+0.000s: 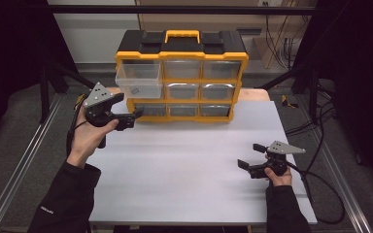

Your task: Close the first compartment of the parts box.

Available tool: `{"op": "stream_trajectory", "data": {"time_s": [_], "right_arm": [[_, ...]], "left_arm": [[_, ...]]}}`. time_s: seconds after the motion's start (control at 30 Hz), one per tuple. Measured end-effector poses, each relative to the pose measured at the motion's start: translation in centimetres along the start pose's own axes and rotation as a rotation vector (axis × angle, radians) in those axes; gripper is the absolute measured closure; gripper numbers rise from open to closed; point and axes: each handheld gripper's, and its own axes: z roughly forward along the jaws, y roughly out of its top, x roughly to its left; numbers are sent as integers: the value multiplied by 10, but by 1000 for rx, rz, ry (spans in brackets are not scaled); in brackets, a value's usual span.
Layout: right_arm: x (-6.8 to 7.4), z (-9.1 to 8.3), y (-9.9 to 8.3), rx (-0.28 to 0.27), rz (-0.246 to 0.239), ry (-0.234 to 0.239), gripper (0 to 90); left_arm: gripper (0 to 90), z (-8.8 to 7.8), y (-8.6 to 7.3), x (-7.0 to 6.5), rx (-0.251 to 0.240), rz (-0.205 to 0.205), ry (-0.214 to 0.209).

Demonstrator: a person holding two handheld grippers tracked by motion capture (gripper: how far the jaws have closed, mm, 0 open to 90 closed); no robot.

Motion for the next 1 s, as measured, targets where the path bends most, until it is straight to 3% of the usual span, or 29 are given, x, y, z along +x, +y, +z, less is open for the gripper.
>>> {"op": "stream_trajectory", "data": {"time_s": [0.3,0.5,1.0], "right_arm": [[0,0,0,0,-1,-1,5],[0,0,0,0,-3,-1,5],[0,0,0,-1,-1,0,5]], "left_arm": [[317,3,-2,1,5,-8,19],[414,6,-2,3,2,-19,9],[766,14,-1,9,13,-9,35]]}}
